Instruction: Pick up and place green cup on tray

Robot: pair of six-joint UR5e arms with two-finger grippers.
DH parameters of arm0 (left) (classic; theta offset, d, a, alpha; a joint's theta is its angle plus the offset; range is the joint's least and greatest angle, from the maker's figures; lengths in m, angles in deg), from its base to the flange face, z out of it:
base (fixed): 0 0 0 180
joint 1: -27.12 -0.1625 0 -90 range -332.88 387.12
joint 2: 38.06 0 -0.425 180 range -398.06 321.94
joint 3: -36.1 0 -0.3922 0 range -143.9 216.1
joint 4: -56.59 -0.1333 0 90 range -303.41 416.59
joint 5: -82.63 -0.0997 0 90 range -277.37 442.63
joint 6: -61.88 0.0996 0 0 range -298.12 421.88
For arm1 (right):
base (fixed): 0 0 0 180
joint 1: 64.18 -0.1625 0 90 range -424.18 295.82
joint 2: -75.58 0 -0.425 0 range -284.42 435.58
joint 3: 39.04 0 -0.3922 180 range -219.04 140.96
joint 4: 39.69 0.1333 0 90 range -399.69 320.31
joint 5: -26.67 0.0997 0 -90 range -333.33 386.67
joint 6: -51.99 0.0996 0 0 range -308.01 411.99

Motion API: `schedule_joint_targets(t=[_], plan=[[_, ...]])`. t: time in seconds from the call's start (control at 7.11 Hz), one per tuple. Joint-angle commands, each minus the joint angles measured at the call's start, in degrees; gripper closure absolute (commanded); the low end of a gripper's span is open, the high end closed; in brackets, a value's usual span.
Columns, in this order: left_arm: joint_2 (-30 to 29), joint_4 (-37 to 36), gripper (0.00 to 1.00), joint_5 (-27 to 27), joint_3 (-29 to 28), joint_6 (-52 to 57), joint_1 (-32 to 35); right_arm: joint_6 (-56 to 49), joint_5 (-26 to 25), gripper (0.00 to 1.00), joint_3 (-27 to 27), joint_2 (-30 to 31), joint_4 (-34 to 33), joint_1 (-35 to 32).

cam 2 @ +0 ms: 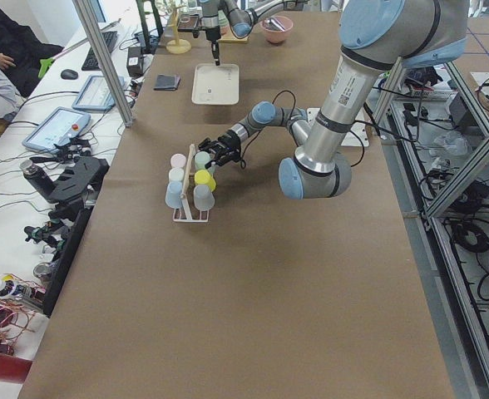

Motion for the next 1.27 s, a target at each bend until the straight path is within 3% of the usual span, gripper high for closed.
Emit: schedule_joint_targets(t=[0.0,0.42,0.7,0.98,1.13], plan=[[-0.12,-5.95,0.86,0.0,5.53,-0.31,0.0,4.07,-2.31,1.0,-0.12,-2.77,-1.18,3.84],[-0.99,-13.44,0.86,1.75,13.62,-0.23,0.62,10.12,-6.6,1.0,0.58,-6.55,-2.23,8.84],[-5.89,-13.74,0.86,9.11,16.27,-1.62,0.44,13.02,-7.06,1.0,4.87,-12.16,-2.5,9.91],[-13.53,-13.99,0.86,21.2,13.15,-22.18,0.18,14.63,-9.07,1.0,5.5,-13.42,-2.15,12.28],[-16.43,-13.12,0.86,24.49,11.64,-32.73,0.18,14.63,-9.17,1.0,5.68,-13.85,-2.06,12.81]])
